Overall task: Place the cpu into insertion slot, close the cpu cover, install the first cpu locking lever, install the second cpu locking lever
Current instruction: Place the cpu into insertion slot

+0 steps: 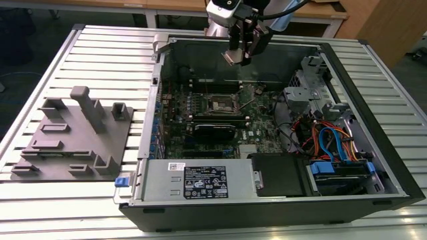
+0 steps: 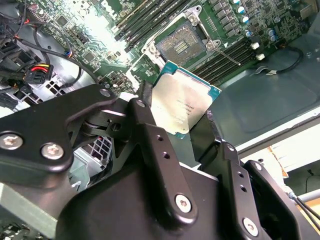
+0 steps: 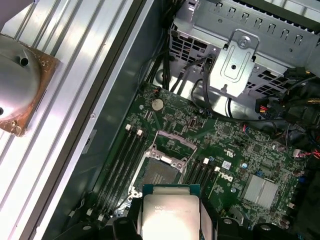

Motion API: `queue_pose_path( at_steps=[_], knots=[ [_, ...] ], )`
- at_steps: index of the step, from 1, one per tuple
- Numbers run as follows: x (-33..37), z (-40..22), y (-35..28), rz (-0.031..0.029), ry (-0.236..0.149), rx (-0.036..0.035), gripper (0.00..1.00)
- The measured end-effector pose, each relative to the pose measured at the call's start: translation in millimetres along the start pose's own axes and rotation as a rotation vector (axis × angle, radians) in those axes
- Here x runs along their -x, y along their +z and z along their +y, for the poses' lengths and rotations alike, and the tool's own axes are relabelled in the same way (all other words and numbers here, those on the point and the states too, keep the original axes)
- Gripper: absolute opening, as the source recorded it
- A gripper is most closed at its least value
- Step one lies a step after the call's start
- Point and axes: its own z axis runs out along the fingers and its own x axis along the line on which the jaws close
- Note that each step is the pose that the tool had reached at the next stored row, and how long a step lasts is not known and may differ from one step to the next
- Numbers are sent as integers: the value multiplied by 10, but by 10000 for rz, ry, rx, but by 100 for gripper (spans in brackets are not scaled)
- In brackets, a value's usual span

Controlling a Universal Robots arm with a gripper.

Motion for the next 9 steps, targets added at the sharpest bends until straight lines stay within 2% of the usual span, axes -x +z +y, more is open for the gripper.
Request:
queue_pose_path(
  at_steps=[5, 9],
  knots=[
    [0, 0, 0, -4, 72, 3, 54],
    [0, 0, 2, -24, 361, 11, 54]
  ],
)
